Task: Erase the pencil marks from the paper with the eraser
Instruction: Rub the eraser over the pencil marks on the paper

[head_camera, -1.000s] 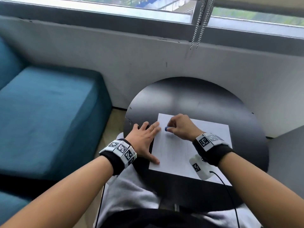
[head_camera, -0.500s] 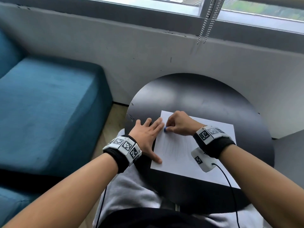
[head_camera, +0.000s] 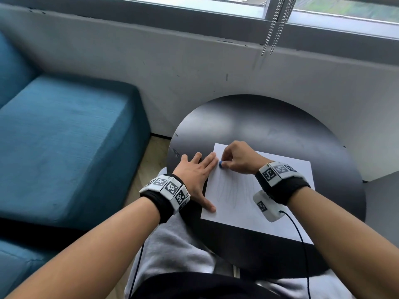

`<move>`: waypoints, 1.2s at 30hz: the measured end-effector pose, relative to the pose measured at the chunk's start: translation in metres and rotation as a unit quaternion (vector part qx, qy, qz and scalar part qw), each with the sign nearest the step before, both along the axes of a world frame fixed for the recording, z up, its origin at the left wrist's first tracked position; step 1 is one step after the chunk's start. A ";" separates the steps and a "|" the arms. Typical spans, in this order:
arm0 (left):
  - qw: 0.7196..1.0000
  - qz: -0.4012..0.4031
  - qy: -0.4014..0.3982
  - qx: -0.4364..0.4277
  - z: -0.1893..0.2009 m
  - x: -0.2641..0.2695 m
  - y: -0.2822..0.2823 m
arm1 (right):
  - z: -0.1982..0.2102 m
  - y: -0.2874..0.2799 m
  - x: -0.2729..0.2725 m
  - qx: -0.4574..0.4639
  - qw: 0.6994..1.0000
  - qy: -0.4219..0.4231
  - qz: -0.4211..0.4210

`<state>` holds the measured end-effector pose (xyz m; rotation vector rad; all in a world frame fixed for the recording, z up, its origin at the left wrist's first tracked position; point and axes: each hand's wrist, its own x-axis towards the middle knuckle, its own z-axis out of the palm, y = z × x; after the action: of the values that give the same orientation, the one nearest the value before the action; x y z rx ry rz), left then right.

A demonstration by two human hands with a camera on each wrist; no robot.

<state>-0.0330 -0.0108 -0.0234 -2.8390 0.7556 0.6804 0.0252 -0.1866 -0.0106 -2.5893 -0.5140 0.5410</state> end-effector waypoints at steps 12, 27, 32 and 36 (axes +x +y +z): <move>1.000 0.006 0.001 0.014 0.002 -0.001 -0.003 | 0.005 0.005 -0.015 -0.035 0.998 0.034 0.050; 1.000 0.005 0.003 0.022 0.005 -0.001 -0.004 | 0.011 0.008 -0.027 -0.044 0.998 0.031 0.033; 1.000 0.007 0.002 0.016 0.003 -0.002 -0.004 | 0.009 0.012 -0.052 -0.053 0.994 0.052 0.080; 1.000 0.011 0.007 0.018 0.003 -0.001 -0.004 | 0.010 0.012 -0.051 -0.031 0.996 0.053 0.064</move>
<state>-0.0341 -0.0152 -0.0209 -2.8167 0.7067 0.7120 -0.0262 -0.1745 -0.0011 -2.5813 -0.6392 0.7445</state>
